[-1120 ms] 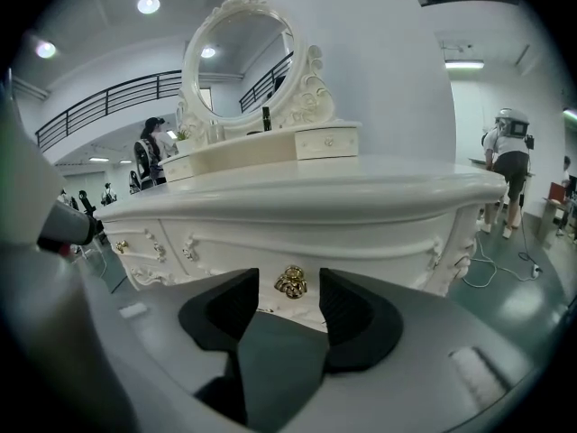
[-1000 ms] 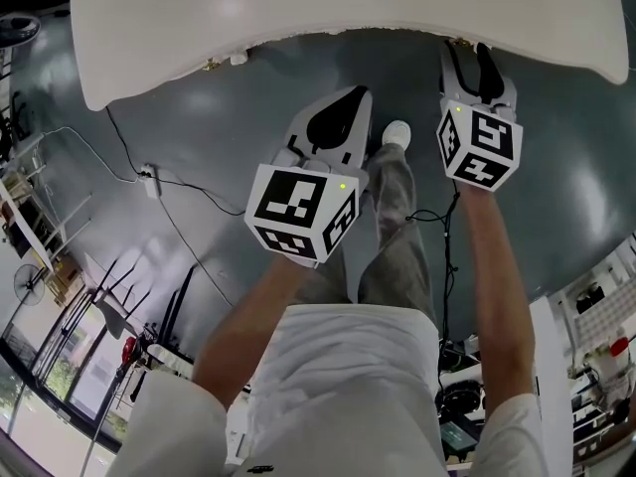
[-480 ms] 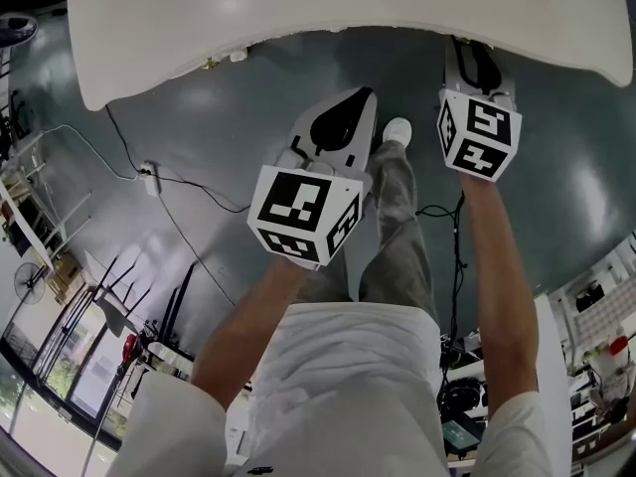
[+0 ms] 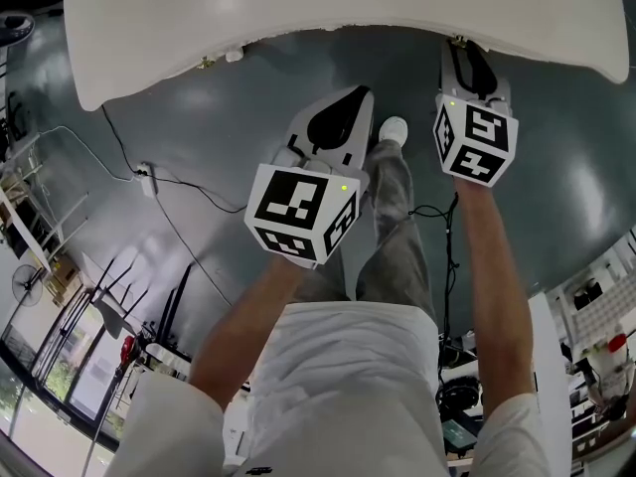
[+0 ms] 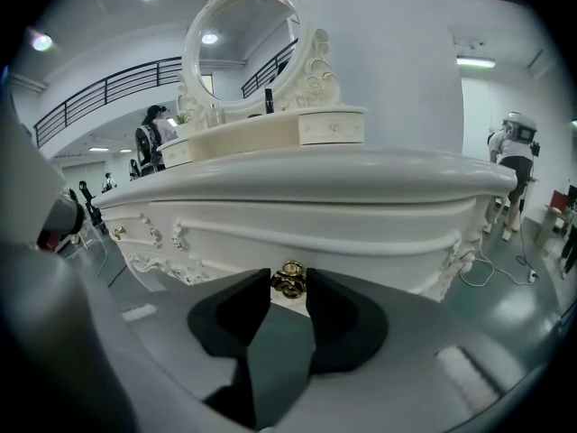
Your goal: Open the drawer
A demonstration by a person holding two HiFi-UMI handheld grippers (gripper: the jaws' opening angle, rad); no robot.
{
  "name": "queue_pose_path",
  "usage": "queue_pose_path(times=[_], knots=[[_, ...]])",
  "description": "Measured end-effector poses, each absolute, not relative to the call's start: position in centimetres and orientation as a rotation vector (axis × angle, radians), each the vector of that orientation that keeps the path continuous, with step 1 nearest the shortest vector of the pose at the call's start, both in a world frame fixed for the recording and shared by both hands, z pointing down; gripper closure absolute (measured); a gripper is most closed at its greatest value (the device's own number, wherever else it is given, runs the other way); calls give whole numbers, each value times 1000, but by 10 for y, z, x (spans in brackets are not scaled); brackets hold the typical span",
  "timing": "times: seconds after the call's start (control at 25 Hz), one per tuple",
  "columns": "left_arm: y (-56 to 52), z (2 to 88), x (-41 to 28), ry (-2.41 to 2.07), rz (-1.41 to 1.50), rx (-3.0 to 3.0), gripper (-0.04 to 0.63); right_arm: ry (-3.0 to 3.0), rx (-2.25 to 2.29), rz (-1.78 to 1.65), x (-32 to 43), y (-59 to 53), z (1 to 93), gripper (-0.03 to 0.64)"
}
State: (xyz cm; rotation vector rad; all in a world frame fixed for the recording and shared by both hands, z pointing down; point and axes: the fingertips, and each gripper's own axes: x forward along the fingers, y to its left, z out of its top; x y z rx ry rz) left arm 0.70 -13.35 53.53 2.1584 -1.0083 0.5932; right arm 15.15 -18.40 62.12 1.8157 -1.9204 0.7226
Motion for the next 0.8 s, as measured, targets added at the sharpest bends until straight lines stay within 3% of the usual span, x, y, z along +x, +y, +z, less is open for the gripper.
queue_pose_path(times=[0.8], knots=[[-109,530,18,-1007,583,2181,588,-1921,1787,762,146,-121,626,482]])
